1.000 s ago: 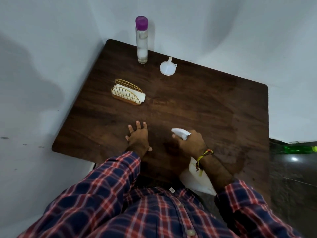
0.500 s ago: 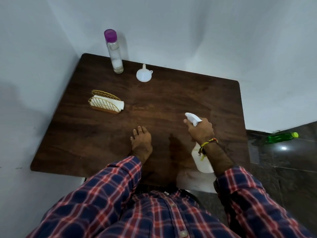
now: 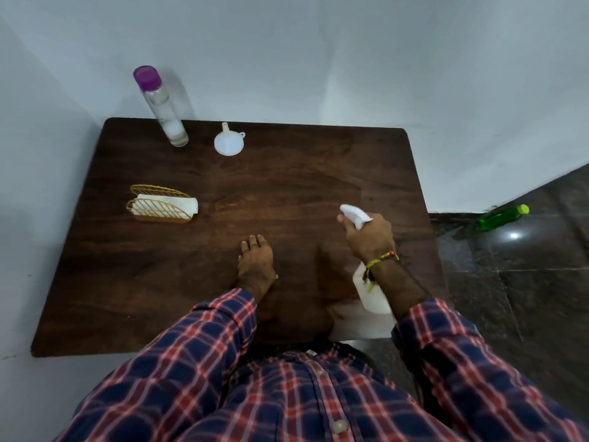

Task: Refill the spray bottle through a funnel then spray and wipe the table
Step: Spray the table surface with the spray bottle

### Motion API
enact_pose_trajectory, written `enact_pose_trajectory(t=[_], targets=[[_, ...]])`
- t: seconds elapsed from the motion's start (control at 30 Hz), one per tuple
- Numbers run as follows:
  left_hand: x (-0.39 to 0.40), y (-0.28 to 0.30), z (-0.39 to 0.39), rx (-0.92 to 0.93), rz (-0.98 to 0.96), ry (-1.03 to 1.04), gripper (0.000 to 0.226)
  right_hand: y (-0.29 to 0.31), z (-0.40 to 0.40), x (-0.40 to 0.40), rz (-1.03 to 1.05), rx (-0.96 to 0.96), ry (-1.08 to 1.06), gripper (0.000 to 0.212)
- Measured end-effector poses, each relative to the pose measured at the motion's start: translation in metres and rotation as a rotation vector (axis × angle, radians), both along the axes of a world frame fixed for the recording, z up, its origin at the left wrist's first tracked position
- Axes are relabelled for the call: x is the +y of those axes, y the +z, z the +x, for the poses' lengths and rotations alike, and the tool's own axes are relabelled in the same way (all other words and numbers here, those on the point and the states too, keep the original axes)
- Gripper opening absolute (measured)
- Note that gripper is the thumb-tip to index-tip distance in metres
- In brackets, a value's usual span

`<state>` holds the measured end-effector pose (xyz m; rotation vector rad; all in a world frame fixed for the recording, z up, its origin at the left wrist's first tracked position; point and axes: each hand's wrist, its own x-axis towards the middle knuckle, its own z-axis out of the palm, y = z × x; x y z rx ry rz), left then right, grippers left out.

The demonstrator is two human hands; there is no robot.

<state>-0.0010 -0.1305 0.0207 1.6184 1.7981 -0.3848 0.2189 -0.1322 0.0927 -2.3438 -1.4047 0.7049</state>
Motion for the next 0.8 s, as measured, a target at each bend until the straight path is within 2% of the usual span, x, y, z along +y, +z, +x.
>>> enact_pose_trajectory(t=[0.07,0.13,0.2,0.27,0.37,0.47,0.53,0.6,0.67,0.73,0.8], targets=[[0.002,0.001,0.006,0.002,-0.026,-0.005,0.109,0.002,0.010,0.006,-0.028,-0.001,-0.024,0.047],[0.004,0.002,0.010,0.006,-0.070,0.003,0.111,0.003,0.017,0.004,-0.141,0.015,0.049,0.045],[0.005,0.004,0.010,0.017,-0.104,-0.015,0.113,0.006,0.019,-0.005,-0.218,0.015,0.088,0.053],[0.005,0.005,0.009,0.024,-0.109,-0.042,0.113,0.004,0.018,-0.022,-0.217,-0.004,0.118,0.049],[0.006,0.006,0.006,0.027,-0.101,-0.042,0.113,-0.002,0.009,-0.050,-0.283,-0.084,0.328,0.038],[0.006,0.005,0.004,0.021,-0.092,-0.042,0.113,-0.008,-0.002,-0.055,-0.396,-0.060,0.440,0.044],[0.005,0.005,0.002,0.012,-0.089,-0.047,0.112,-0.010,-0.013,-0.044,-0.312,0.001,0.346,0.047],[0.006,0.006,-0.001,0.005,-0.103,-0.051,0.112,-0.007,-0.023,-0.029,-0.126,0.051,0.109,0.046],[0.008,0.009,-0.004,0.005,-0.123,-0.065,0.112,-0.003,-0.027,-0.012,-0.010,0.054,-0.123,0.054],[0.011,0.013,-0.006,0.003,-0.137,-0.074,0.111,0.000,-0.026,0.003,-0.020,0.044,-0.159,0.057],[0.016,0.018,-0.007,-0.002,-0.141,-0.071,0.107,0.005,-0.025,0.015,-0.125,0.025,-0.022,0.054]])
